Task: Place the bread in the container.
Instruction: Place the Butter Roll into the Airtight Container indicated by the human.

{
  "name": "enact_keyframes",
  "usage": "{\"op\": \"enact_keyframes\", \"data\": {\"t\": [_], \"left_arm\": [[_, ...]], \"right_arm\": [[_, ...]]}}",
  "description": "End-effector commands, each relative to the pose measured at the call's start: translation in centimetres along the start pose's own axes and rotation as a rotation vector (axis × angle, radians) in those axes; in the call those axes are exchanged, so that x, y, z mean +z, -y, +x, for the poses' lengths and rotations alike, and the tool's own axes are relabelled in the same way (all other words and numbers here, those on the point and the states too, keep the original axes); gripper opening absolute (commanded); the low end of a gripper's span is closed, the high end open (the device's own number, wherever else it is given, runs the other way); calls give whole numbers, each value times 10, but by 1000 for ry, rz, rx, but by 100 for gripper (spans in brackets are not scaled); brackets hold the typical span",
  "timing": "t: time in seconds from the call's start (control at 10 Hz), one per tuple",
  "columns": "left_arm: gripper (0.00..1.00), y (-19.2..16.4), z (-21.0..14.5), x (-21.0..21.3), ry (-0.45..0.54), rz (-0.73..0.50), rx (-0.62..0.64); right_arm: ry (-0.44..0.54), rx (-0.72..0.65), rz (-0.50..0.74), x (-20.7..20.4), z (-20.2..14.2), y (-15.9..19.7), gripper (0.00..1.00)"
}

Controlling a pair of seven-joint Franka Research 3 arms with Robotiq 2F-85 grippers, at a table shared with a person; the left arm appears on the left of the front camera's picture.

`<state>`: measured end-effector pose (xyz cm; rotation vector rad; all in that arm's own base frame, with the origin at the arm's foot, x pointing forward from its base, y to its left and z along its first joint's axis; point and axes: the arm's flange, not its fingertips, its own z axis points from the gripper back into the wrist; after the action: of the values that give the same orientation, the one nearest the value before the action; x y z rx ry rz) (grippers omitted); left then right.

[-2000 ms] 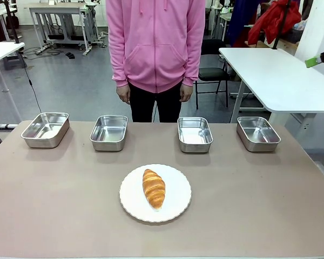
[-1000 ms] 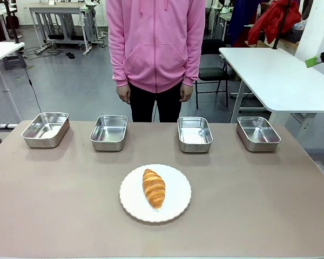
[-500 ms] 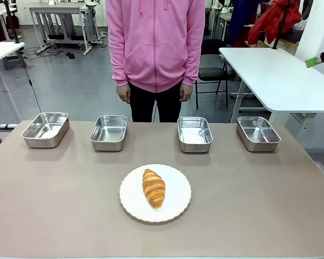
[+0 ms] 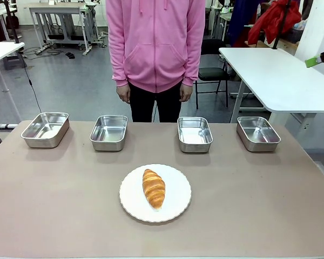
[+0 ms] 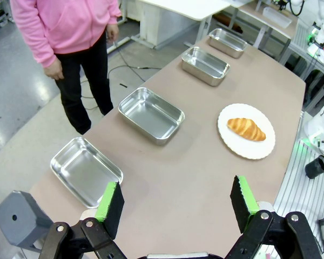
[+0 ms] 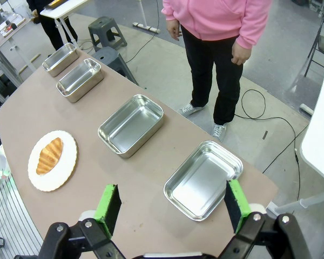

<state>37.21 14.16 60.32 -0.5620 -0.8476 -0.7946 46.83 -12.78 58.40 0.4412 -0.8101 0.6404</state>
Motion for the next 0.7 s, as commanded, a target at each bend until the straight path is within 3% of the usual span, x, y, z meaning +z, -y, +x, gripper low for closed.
{"op": "enact_keyframes", "data": {"t": [0.0, 0.6], "left_arm": [[100, 0, 0, 2, 6, -9, -1], [100, 0, 0, 2, 6, -9, -1]], "right_arm": [[9, 3, 3, 0, 1, -1, 100], [9, 3, 3, 0, 1, -1, 100]]}}
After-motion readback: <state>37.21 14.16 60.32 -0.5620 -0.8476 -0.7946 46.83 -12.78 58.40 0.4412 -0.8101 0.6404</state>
